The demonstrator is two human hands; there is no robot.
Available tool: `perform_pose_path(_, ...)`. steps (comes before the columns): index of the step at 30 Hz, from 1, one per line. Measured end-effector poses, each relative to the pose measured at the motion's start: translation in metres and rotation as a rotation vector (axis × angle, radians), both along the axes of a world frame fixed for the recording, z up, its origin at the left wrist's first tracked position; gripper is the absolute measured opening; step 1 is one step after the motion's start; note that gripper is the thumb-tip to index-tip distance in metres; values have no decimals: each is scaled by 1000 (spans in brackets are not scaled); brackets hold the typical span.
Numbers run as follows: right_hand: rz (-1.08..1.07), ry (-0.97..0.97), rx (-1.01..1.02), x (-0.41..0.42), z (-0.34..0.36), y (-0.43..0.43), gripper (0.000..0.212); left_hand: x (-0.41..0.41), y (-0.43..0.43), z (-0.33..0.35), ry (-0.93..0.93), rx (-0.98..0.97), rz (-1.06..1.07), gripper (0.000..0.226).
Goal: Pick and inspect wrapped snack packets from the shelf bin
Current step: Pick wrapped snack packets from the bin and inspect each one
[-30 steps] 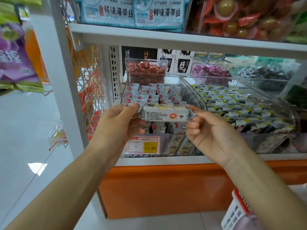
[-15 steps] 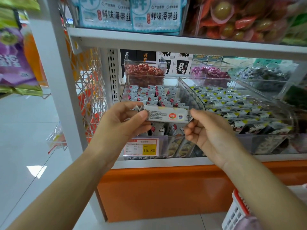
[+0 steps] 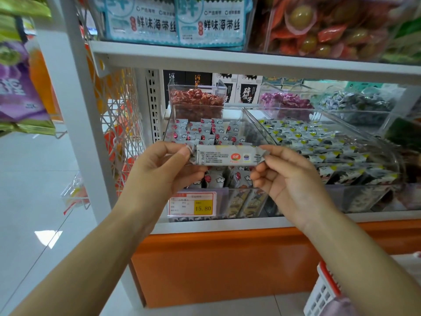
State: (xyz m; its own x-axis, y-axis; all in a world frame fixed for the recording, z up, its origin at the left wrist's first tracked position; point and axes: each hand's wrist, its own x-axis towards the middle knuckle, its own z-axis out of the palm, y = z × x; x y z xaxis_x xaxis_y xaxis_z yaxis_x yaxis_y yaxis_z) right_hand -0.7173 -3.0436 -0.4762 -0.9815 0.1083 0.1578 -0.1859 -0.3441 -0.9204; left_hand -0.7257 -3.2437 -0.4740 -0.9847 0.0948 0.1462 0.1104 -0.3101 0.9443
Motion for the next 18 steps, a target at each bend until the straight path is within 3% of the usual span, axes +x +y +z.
perform_pose_path(3, -28, 71, 94, 1, -1, -1, 21, 2, 0, 2, -8, 20, -27, 26)
perform_pose_path(5, -30, 81, 126, 3, -3, -1, 13, 2, -1, 1, 12, -18, -2, 21)
perform_pose_path(9, -79, 62, 234, 4, -3, -3, 25, 2, -2, 0, 84, -146, 2, 30)
perform_pose_path(12, -50, 45, 196, 3, -3, -2, 23, 3, -1, 2, 139, -266, 35, 44)
perform_pose_path(15, 32, 46, 113, 3, -1, -1, 17, 5, -1, 3, 182, -308, 31, 40)
perform_pose_path(18, 46, 43, 124, 4, 0, -2, 28, 5, -1, 5, 209, -335, 21, 42)
